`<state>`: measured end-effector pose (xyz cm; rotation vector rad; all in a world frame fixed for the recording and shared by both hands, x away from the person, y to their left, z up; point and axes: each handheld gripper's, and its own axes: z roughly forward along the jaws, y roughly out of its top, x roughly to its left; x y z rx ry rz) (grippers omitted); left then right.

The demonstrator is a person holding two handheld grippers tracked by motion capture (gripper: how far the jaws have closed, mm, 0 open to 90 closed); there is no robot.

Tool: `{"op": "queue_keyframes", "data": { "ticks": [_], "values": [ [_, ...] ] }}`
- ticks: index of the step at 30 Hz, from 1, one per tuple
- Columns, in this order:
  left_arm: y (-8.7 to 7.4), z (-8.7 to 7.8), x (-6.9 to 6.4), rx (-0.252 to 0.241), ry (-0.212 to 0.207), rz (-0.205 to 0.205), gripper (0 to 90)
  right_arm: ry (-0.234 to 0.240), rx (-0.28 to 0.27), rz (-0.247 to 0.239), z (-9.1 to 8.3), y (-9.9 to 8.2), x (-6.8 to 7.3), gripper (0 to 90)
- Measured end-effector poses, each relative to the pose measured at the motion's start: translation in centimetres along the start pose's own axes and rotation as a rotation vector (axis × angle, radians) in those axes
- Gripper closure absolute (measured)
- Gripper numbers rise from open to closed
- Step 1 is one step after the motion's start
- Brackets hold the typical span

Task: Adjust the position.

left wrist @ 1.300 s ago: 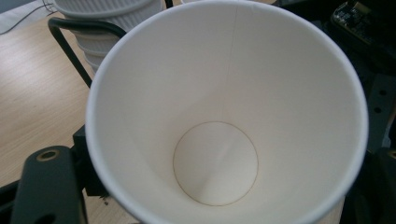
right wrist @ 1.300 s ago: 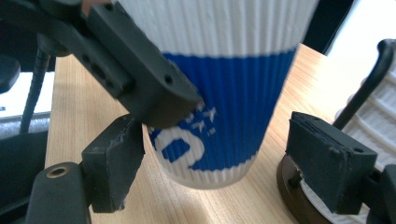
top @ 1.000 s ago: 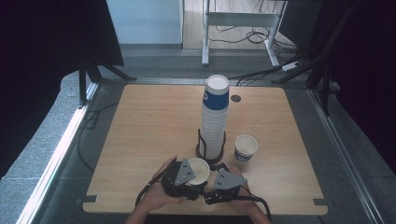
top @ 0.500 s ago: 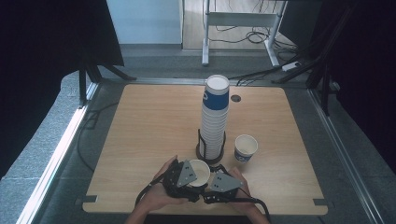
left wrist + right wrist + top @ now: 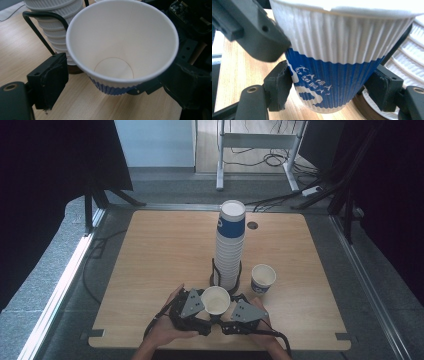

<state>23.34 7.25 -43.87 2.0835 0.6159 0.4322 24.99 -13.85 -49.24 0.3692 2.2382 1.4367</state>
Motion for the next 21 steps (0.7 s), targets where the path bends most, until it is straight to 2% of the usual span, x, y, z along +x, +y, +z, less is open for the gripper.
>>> {"op": "queue_keyframes", "data": {
  "ticks": [12, 17, 21],
  "values": [
    [-0.2, -0.8, 0.6, -0.069, -0.009, -0.035, 14.8, -0.033, -0.017, 0.023, -0.8, 0.0, -0.8, 27.1],
    [-0.4, -1.1, 0.8, -0.107, -0.002, -0.052, 14.8, -0.045, -0.021, 0.026, -1.1, 0.0, -1.1, 27.1],
    [-0.5, -1.2, 1.0, -0.115, 0.009, -0.063, 14.9, -0.053, -0.022, 0.026, -1.3, 0.1, -1.2, 27.1]
  ]
}}
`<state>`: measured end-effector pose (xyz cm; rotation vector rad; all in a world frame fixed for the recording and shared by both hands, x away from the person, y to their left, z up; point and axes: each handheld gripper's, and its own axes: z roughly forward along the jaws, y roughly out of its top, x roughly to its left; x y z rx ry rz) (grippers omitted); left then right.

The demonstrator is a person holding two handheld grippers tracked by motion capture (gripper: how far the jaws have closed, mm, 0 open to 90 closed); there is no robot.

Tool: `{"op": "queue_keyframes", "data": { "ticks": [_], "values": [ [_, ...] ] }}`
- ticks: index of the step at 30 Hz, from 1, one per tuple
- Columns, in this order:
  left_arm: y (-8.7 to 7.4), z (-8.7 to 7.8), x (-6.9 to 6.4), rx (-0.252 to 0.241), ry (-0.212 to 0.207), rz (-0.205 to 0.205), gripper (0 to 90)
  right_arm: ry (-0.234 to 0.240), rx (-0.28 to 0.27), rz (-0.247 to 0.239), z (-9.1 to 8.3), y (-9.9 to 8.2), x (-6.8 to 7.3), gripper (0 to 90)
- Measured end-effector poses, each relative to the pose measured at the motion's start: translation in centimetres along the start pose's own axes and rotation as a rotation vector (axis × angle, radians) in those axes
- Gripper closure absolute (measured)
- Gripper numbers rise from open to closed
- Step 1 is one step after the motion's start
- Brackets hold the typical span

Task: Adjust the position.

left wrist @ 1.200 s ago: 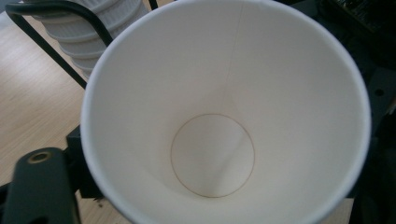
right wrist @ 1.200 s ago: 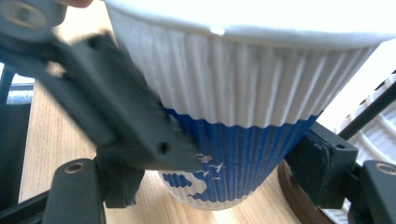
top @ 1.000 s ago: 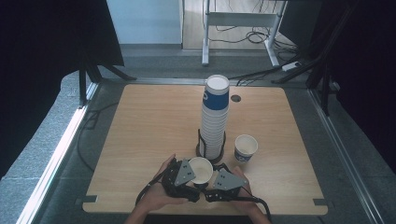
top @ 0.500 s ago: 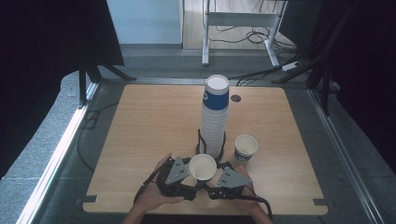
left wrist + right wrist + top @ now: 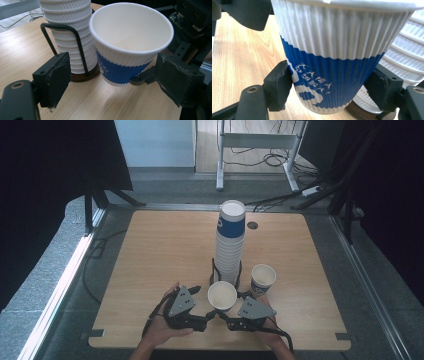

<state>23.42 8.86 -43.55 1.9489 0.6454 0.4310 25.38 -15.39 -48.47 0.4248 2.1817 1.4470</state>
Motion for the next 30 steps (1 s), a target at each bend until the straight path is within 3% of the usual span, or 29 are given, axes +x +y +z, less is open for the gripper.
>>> {"op": "queue_keyframes", "data": {
  "ticks": [11, 24, 30],
  "values": [
    [-0.2, -0.4, 0.7, -0.029, 0.012, -0.040, 15.0, -0.032, 0.006, 0.011, -0.4, 0.0, -0.5, 27.1],
    [-0.7, -0.4, 1.5, -0.012, 0.047, -0.072, 15.4, -0.065, -0.021, 0.025, -1.4, 0.4, -1.3, 27.1],
    [-0.9, -0.4, 1.4, -0.011, 0.040, -0.061, 15.4, -0.076, -0.031, 0.030, -1.9, 0.4, -1.6, 27.1]
  ]
}}
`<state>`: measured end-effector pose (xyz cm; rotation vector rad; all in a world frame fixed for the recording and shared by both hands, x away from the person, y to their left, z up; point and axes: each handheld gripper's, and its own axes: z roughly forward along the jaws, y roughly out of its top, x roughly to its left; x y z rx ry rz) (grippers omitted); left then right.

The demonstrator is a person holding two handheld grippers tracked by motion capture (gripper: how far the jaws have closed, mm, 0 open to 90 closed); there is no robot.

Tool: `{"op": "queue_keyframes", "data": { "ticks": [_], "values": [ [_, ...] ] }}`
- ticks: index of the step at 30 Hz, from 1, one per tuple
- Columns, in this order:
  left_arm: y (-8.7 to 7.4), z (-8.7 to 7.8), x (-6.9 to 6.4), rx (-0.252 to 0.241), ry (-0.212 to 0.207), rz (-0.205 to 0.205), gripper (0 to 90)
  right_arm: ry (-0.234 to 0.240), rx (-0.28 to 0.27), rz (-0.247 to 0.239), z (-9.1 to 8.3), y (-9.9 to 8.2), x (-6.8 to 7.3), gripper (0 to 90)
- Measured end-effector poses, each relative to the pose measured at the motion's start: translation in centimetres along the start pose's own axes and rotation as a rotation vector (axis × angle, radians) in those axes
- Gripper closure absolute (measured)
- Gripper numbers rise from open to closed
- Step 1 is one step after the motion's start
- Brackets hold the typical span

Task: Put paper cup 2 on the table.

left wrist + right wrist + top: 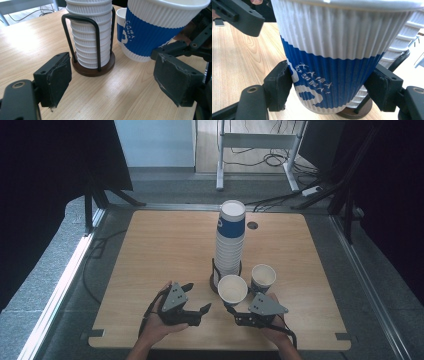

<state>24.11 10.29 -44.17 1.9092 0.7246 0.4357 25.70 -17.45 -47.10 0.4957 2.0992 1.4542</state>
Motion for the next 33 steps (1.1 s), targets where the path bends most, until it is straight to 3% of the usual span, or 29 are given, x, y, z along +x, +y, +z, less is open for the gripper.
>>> {"op": "queue_keyframes", "data": {
  "ticks": [9, 33],
  "values": [
    [-0.2, 0.2, -0.1, 0.013, 0.003, 0.015, 15.4, -0.030, -0.026, -0.001, -0.9, 0.4, -0.7, 27.1],
    [-0.4, 0.4, -0.1, 0.032, 0.006, 0.017, 15.5, -0.163, -0.094, 0.059, -5.2, 0.9, -4.5, 27.1]
  ]
}}
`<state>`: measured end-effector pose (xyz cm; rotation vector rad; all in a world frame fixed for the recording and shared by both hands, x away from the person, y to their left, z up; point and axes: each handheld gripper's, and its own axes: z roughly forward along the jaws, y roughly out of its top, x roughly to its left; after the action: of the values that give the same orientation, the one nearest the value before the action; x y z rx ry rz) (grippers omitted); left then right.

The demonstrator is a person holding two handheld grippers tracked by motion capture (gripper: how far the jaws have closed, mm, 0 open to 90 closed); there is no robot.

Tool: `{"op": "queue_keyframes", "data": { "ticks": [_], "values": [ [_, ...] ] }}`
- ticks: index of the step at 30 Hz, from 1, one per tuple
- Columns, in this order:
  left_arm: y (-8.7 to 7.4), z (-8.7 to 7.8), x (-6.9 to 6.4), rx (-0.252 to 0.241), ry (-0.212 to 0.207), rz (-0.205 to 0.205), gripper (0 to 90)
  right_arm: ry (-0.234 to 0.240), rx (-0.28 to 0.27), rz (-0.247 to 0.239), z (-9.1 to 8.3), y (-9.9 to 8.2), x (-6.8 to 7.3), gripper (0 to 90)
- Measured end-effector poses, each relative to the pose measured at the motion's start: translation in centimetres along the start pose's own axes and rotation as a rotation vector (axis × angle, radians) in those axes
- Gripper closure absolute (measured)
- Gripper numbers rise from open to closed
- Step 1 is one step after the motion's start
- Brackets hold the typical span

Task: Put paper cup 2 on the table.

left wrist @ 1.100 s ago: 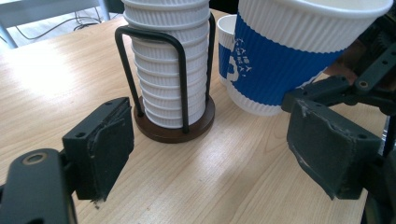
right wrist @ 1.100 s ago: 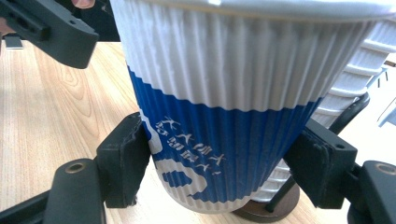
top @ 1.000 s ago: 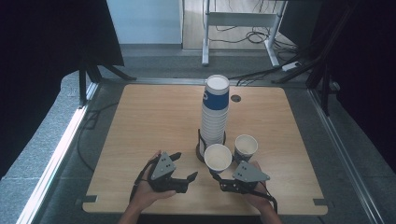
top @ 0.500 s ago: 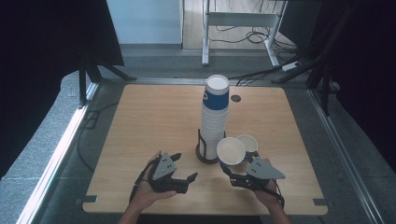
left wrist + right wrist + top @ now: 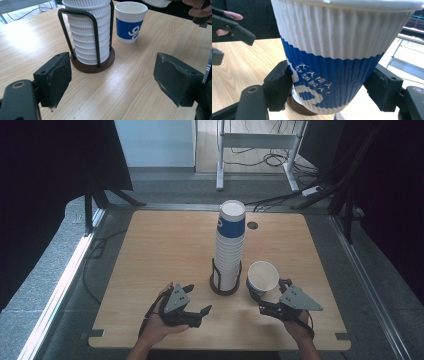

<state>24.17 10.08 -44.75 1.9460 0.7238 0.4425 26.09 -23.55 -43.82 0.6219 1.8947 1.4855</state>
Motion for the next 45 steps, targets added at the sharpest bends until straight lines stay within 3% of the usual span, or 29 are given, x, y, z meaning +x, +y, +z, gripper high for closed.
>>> {"op": "queue_keyframes", "data": {
  "ticks": [10, 18, 33, 45],
  "values": [
    [-0.1, 0.0, 0.1, 0.004, 0.006, 0.002, 15.6, -0.078, -0.004, 0.025, -1.7, -0.2, -2.3, 27.2],
    [-0.2, 0.2, -0.1, 0.017, 0.009, 0.012, 15.6, -0.150, 0.023, 0.058, -2.6, -1.2, -4.2, 27.2],
    [-0.3, 0.5, -0.3, 0.029, 0.010, 0.024, 15.8, -0.220, 0.057, 0.100, -3.1, -3.1, -6.0, 27.2],
    [-0.4, 0.7, -0.4, 0.035, 0.011, 0.028, 15.9, -0.245, 0.085, 0.126, -3.1, -4.2, -6.8, 27.1]
  ]
}}
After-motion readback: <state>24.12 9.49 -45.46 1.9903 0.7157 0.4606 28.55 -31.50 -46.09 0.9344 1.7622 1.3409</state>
